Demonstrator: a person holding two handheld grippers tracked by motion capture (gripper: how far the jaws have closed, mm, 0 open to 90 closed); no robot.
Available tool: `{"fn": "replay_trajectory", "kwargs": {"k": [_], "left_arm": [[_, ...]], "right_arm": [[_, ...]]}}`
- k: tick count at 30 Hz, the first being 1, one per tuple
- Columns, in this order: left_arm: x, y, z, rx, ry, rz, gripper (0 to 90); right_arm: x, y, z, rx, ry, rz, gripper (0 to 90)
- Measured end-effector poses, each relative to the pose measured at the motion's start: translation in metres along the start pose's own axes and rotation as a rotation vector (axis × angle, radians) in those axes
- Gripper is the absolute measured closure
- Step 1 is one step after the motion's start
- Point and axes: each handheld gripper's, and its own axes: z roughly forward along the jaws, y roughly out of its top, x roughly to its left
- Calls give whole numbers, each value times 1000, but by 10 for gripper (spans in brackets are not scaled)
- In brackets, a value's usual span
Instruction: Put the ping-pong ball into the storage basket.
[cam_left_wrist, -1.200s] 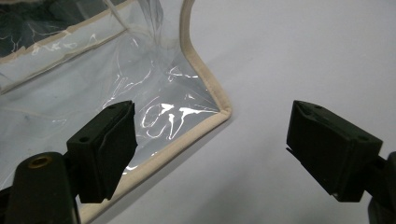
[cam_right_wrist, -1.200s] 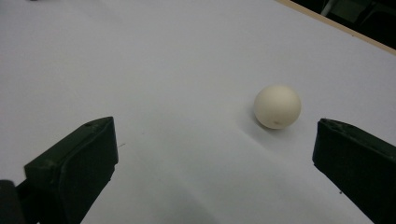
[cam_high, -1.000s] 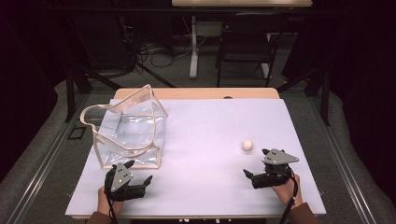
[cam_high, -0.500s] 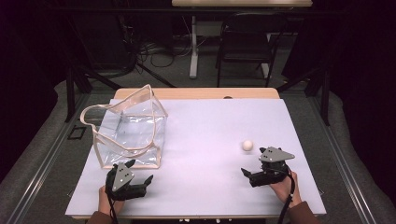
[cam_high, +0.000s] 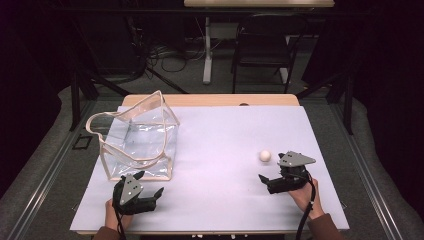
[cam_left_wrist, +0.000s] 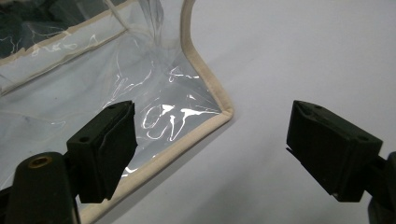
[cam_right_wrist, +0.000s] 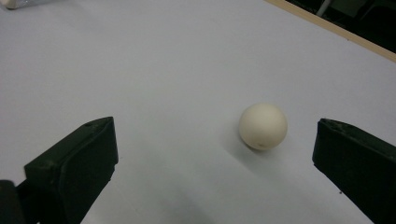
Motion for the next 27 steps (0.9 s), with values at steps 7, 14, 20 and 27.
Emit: {"fn": "replay_trajectory", "kwargs": {"k": [7, 14, 20, 27], "left_arm": [[0, 0, 1, 6, 0, 7, 162], [0, 0, 0, 5, 1, 5, 162], [1, 0, 0, 2, 7, 6, 162], [1, -1, 0, 5, 3, 7, 162]], "right_arm": [[-7, 7, 7, 6, 1, 5, 0], [-15, 15, 16, 11, 8, 18, 0], [-18, 22, 20, 4, 4, 18, 0], [-23, 26, 28, 11, 2, 24, 0]]}}
